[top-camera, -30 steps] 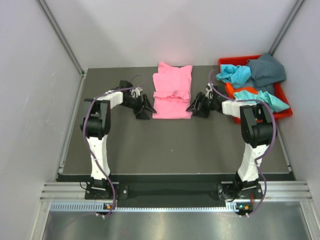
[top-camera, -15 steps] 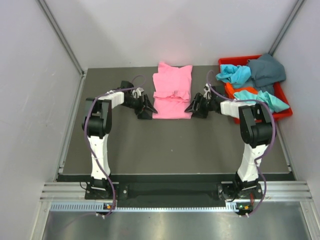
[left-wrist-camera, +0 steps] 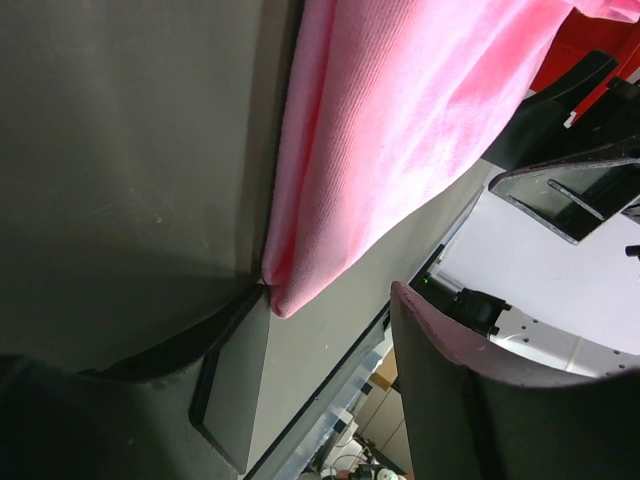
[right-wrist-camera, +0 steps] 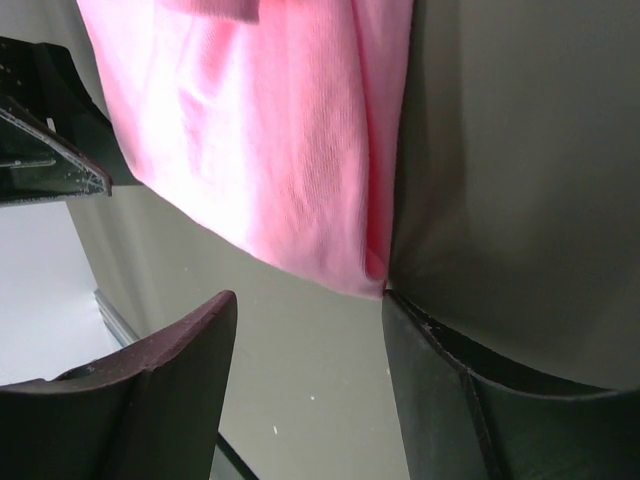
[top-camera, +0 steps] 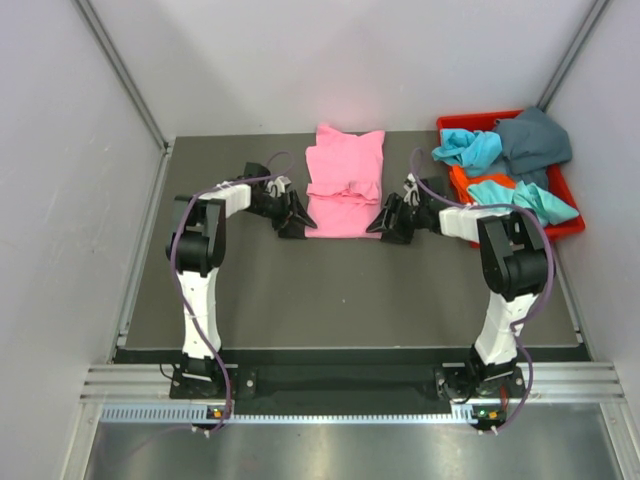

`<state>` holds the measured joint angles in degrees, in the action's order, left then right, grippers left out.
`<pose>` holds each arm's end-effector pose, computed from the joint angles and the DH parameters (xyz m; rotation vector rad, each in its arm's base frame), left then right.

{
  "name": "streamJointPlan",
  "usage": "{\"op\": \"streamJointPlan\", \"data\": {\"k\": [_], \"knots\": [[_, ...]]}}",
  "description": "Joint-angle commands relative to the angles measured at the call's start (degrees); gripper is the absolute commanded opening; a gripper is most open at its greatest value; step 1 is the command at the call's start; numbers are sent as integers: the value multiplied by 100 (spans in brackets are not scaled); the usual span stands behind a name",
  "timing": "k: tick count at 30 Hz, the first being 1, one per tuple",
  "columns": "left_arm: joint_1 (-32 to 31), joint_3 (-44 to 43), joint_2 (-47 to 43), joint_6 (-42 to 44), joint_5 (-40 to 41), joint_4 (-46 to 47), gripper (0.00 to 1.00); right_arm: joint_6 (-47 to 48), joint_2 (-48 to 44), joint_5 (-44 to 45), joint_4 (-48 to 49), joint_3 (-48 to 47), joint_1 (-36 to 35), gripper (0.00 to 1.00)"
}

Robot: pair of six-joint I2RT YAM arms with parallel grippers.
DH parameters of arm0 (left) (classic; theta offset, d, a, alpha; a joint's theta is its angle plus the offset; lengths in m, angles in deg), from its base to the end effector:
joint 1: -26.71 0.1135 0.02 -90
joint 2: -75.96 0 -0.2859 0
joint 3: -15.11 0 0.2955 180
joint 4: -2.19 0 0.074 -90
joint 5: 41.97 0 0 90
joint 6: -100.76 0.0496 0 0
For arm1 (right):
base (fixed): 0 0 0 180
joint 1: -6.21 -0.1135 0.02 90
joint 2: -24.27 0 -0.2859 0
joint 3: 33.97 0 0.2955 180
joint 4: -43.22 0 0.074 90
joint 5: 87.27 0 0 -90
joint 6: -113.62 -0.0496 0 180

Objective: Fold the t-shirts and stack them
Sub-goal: Fold the tshirt

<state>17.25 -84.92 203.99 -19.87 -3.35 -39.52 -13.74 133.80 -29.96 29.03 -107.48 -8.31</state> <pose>0.4804 -0.1193 0.1015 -0.2756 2.7784 -1.4277 0.4082 0.1334 0.1202 0.2399 2.5558 1.0773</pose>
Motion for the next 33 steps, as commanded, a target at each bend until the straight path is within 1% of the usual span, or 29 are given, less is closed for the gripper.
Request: {"op": "streamJointPlan", "data": {"k": [1,4,13,14,18,19,23,24,26,27,28,29,30,31,32,33], "knots": [[-39,-28,143,66,242,222,57,63,-99,254,-192,239,-103,61],[-48,-37,161,75,277,214,56,54,-12,289,-77,212,-95,61],[-39,-72,231,101,295,196,52,106,516,377,37,-306,-112,60],[-39,-81,249,101,303,196,49,115,551,386,28,-332,-112,60],[-39,-133,345,84,277,223,45,124,543,403,20,-324,-121,53],[-39,-142,354,75,268,240,43,115,525,403,20,-306,-121,52],[-48,-204,425,22,224,301,36,159,359,421,2,-140,-121,42],[-48,-204,425,-13,207,345,28,168,332,438,-15,-78,-121,41],[-48,-186,442,-57,163,407,23,203,244,474,-42,-17,-121,40],[-48,-178,434,-83,145,433,18,212,209,491,-51,45,-130,38],[-48,-169,425,-83,137,451,7,221,165,500,-51,71,-121,36],[-57,-151,399,-92,154,451,4,247,112,509,-42,98,-121,33],[-65,-134,381,-92,154,442,1,256,77,509,-33,150,-121,23],[-65,-116,355,-83,154,451,0,273,51,509,-24,168,-130,16],[-74,-64,302,-75,163,442,0,308,-11,579,-24,186,-130,10],[-83,-37,250,-40,172,416,0,335,-55,614,-33,195,-121,0]]}}
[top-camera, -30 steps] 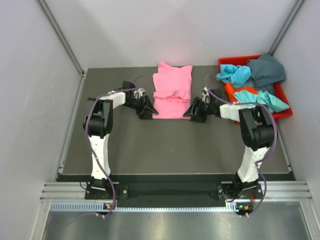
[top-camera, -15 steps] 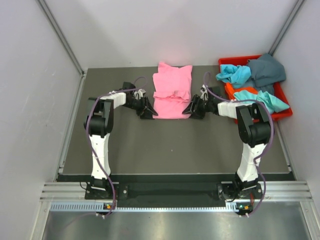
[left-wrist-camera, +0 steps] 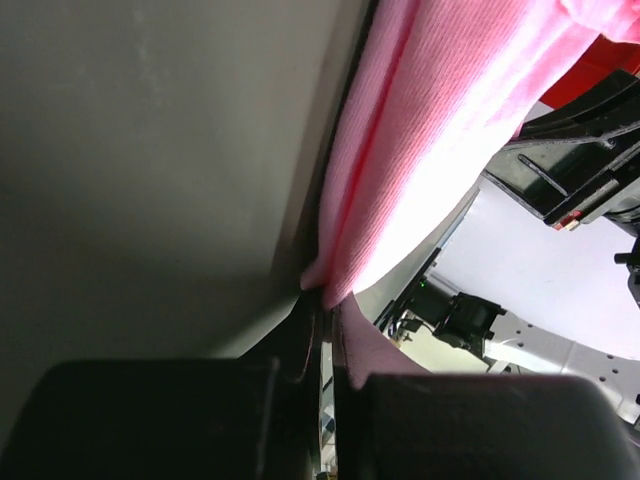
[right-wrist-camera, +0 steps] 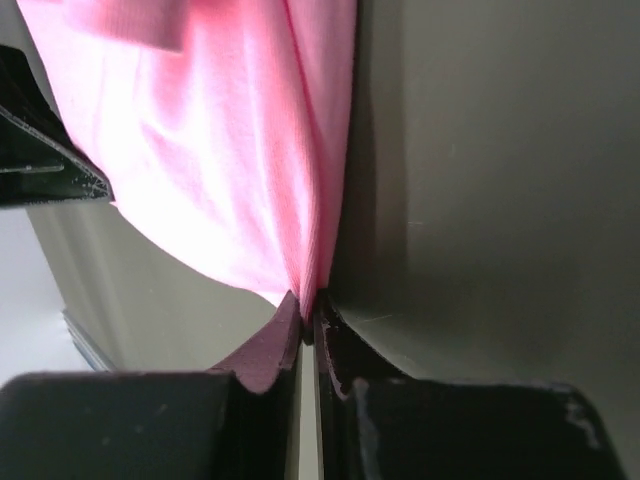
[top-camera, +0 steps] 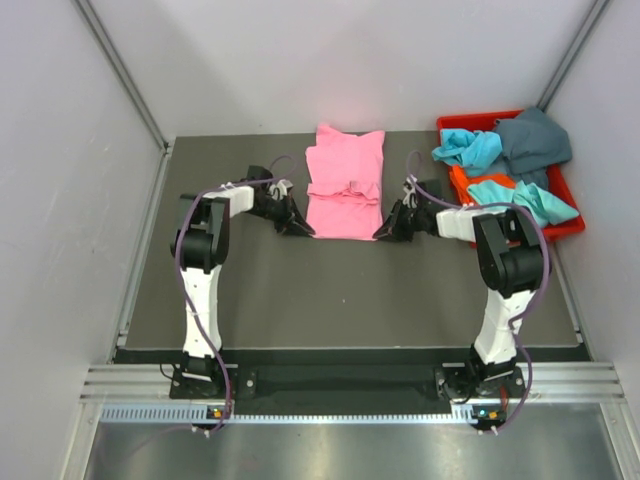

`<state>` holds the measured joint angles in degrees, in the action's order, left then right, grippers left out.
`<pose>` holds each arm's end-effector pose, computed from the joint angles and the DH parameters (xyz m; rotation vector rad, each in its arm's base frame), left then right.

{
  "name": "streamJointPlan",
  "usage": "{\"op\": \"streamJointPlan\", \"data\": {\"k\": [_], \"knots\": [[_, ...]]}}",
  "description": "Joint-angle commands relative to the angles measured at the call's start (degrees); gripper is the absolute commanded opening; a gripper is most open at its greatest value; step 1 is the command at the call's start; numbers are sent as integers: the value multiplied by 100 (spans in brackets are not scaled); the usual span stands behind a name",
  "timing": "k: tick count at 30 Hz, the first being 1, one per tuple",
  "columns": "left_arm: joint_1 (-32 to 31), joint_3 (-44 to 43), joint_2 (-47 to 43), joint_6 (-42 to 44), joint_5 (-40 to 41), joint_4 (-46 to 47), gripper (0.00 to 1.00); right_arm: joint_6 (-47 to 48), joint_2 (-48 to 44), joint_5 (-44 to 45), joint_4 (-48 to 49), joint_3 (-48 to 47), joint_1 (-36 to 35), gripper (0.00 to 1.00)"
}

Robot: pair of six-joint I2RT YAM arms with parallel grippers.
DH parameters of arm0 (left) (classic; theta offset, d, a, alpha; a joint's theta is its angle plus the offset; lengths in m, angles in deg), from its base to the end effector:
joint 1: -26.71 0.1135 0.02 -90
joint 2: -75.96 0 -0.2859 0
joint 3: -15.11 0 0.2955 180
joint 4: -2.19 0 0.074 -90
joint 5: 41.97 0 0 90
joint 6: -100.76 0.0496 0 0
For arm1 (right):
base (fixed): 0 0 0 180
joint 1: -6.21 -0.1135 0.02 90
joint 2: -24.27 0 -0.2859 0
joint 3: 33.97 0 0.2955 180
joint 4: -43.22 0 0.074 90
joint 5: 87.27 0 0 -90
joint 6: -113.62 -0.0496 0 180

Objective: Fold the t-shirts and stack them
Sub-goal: Fold the tshirt

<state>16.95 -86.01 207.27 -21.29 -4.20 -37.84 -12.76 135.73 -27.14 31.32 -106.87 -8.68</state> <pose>0.4856 -0.1233 0.0814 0.3021 -2.7538 1.4358 0.4094 0.1344 0.1051 0.2358 2.5567 1.0121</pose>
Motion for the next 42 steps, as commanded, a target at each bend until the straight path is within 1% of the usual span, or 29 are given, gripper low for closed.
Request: {"op": "streamJointPlan", "data": {"k": [1,4,10,13,22,27,32,37,42], "knots": [[-61,107,-122,111,248,239,0,272,-282,350,-254,133,-84,0],[-87,213,-359,217,187,169,0,342,-493,359,-236,99,-84,0],[-105,327,-1132,472,266,-95,0,430,-1169,262,-315,63,-66,0],[-149,529,-1702,551,310,-130,0,456,-1704,245,-394,168,-22,0],[-184,828,-2723,718,477,-271,0,676,-2839,297,-789,739,197,0],[-211,1048,-3058,709,468,-367,0,694,-3200,289,-869,995,338,0],[-333,1188,-3444,780,494,-464,0,729,-3622,201,-966,1039,417,0],[-430,1452,-3769,771,450,-482,0,746,-4070,148,-1299,1039,426,0],[-457,1549,-3990,683,380,-482,0,817,-4334,95,-1449,1047,444,0]]}}
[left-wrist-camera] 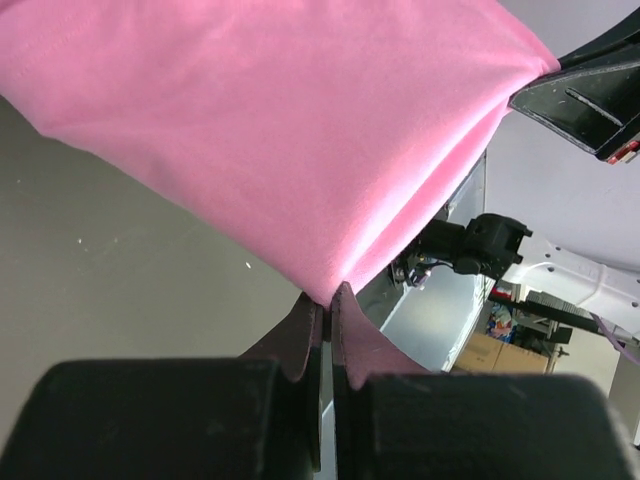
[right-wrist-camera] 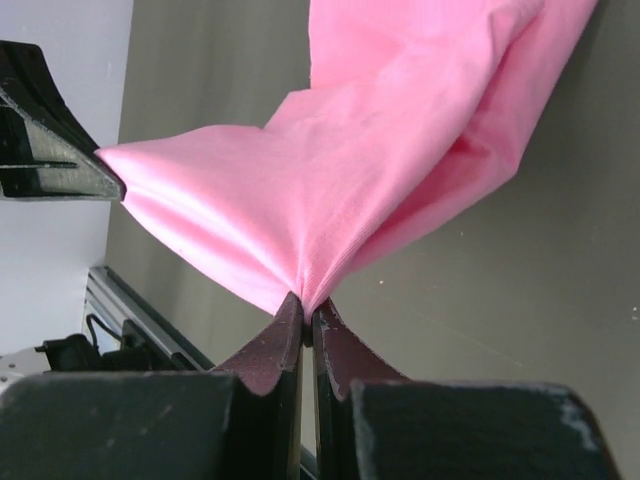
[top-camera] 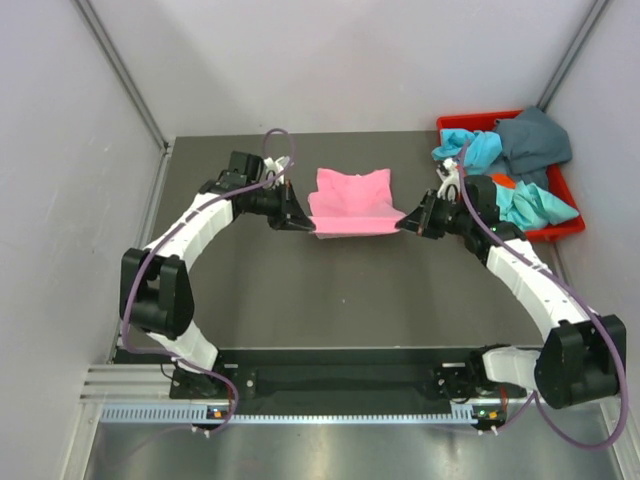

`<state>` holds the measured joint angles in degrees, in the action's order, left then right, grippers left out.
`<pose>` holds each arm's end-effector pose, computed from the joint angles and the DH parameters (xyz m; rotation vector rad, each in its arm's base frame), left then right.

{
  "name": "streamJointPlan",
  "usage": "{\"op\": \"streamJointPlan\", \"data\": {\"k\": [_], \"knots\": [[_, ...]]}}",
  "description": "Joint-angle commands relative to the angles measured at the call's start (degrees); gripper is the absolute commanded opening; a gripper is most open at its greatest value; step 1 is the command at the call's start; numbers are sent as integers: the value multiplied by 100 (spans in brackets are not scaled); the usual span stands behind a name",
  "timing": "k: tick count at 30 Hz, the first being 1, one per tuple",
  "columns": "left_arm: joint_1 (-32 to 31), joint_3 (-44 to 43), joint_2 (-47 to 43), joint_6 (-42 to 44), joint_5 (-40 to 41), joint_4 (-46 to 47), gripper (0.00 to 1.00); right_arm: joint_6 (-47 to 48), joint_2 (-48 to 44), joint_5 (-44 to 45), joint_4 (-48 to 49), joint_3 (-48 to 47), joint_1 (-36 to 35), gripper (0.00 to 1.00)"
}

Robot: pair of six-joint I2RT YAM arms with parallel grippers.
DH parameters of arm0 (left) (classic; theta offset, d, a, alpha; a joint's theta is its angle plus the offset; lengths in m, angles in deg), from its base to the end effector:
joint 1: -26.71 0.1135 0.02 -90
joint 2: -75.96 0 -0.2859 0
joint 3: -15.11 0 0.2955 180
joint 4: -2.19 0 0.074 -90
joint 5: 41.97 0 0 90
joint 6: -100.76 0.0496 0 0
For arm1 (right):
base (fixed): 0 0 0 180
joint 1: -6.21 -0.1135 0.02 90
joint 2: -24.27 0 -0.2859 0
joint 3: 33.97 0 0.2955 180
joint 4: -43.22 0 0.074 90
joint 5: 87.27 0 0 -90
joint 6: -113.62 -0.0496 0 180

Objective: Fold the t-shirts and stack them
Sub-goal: Fold the tshirt

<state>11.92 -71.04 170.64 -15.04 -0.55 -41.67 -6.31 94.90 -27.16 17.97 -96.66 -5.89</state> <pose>0.3780 -0.1383 0.2700 0.1421 2.5173 -1.3492 0.3036 0.0904 0.2783 0.0272 2.2265 0.9765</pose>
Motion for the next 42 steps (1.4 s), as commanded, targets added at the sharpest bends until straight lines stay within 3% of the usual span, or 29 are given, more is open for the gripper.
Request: {"op": "streamJointPlan", "data": {"k": [1,11,16,25,36,42], "knots": [[46,52,-335,75,41,-108,0,172,-252,106,-96,36,181,0],[46,-105,235,303,208,-117,0,119,556,45,703,89,322,0],[46,-1298,1077,751,498,-407,0,84,1530,-52,1011,-446,445,0],[63,-3110,2457,1358,1060,-644,0,286,3095,-79,923,-2467,454,0],[143,-4745,3934,1631,1508,-530,0,312,4405,36,1161,-3409,454,0],[204,-5186,4296,1596,1632,-311,0,392,4863,106,1126,-3954,419,0]]}}
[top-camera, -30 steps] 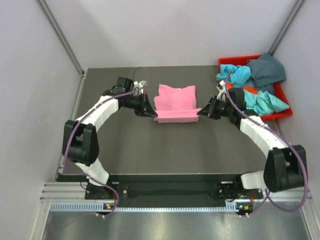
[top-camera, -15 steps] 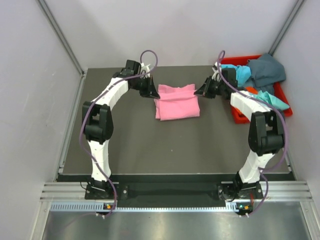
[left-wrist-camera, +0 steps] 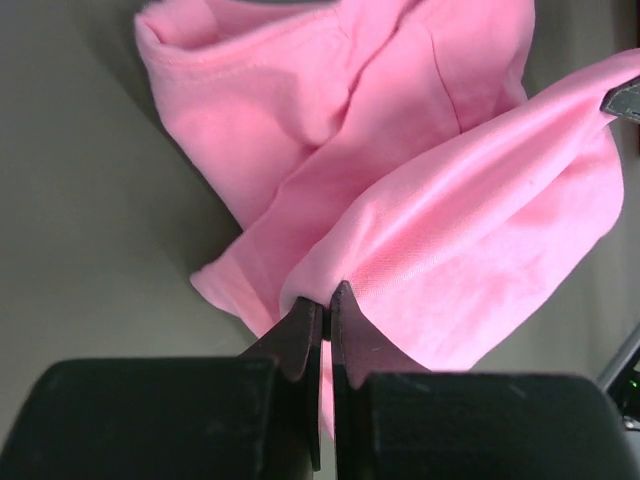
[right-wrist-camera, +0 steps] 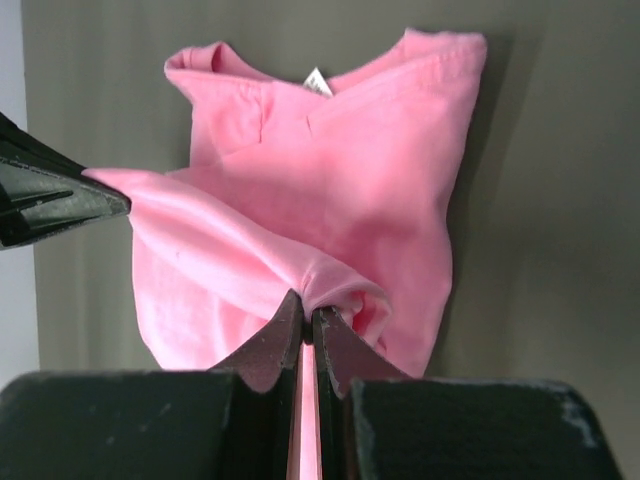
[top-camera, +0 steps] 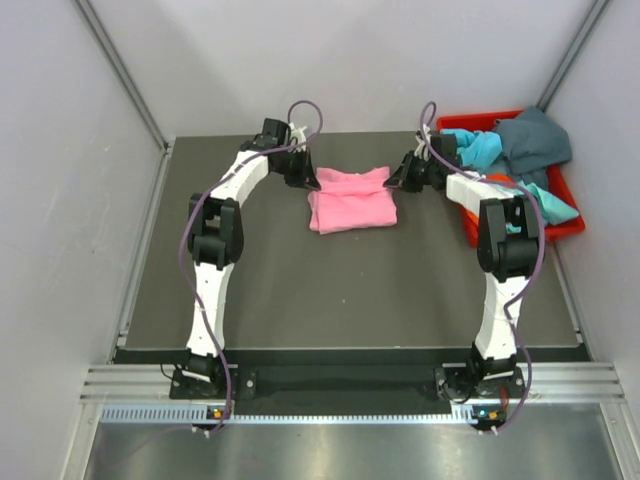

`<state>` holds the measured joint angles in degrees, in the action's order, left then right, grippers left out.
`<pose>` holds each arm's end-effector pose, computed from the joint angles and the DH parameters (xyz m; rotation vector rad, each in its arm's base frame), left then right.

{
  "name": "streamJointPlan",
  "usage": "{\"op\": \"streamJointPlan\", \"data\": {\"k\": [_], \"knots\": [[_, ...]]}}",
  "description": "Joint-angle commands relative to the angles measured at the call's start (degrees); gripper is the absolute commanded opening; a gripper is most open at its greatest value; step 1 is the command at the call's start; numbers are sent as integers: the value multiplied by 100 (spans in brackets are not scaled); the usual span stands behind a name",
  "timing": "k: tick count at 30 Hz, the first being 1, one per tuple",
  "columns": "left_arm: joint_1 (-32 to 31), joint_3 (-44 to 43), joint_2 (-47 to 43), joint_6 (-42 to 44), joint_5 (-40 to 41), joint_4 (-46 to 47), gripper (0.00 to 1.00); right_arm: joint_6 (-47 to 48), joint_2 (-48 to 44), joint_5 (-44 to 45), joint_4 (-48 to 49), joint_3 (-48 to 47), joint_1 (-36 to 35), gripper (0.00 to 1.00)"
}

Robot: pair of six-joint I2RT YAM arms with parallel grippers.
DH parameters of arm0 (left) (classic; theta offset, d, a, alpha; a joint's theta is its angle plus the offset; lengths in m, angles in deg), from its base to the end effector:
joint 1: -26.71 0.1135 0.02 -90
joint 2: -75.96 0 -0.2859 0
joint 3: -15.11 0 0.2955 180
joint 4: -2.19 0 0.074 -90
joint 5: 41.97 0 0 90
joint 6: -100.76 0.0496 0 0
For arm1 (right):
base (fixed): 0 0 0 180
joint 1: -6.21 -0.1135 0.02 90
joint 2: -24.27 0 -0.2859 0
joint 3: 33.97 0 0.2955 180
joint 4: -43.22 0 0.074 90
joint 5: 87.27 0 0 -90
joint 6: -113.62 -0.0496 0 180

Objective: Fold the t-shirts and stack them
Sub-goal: Fold the tshirt

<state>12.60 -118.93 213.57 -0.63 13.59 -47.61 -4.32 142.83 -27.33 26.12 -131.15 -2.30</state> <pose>0.5699 -0.1722 0.1956 0.3150 2.4870 -0.9360 0.5139 0.1020 0.1841 0.0936 2.2970 0.9255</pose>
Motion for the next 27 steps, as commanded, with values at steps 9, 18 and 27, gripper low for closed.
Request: {"op": "streamJointPlan", "data": {"k": [9,18,27], "knots": [[189,-1012,354,-3,367,688,0,219,483,317,275,-1164,-36,0],[215,-1285,348,-152,947,812,66,456,554,633,249,-1367,-177,63],[663,161,-664,-714,79,495,79,79,-412,282,301,-884,-194,68]]}}
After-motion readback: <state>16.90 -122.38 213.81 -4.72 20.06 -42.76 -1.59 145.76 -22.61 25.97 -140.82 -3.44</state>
